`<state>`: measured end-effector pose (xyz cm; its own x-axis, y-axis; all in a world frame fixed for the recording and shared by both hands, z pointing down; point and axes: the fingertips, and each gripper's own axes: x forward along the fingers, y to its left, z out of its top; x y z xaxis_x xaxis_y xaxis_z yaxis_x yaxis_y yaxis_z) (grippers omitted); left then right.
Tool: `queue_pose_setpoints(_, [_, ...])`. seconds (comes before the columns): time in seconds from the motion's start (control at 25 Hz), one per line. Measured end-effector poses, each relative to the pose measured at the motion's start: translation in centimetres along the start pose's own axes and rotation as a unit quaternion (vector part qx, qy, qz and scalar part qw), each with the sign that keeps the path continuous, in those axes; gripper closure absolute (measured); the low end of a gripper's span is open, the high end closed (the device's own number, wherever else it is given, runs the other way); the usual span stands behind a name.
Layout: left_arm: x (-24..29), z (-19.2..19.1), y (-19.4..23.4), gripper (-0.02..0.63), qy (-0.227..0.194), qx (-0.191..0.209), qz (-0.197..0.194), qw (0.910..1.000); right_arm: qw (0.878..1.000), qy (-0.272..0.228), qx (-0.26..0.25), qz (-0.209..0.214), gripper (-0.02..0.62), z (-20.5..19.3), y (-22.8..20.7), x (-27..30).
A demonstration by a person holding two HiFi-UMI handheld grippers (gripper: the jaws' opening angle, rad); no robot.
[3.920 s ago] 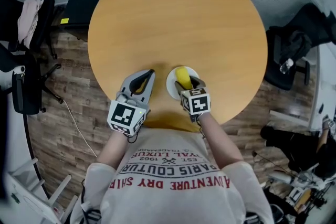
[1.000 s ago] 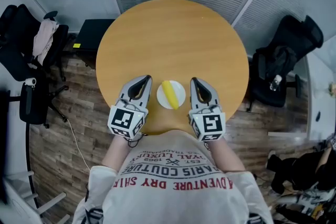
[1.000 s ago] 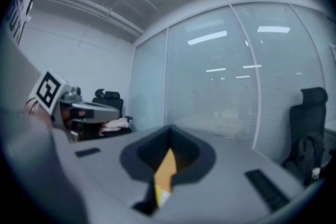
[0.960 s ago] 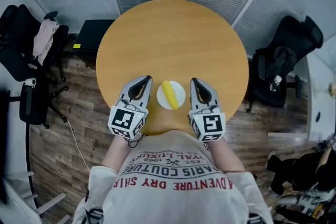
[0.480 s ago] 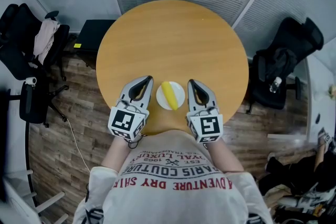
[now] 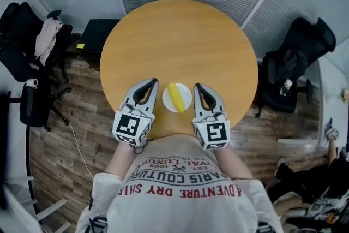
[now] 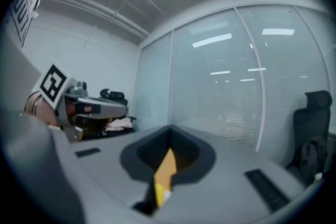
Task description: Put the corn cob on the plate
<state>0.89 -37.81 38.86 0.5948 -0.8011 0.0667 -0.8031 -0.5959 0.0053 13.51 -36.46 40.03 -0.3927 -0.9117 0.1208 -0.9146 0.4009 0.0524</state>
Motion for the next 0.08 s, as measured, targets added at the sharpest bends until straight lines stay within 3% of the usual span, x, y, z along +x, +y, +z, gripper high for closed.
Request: queue_pose_setpoints(0.08, [-0.05, -0.18, -0.03, 0.574, 0.002, -0.003, -0.002, 1.0000, 1.000, -0.004, 0.005, 0.000, 0.568, -0.04, 0.13, -0.01])
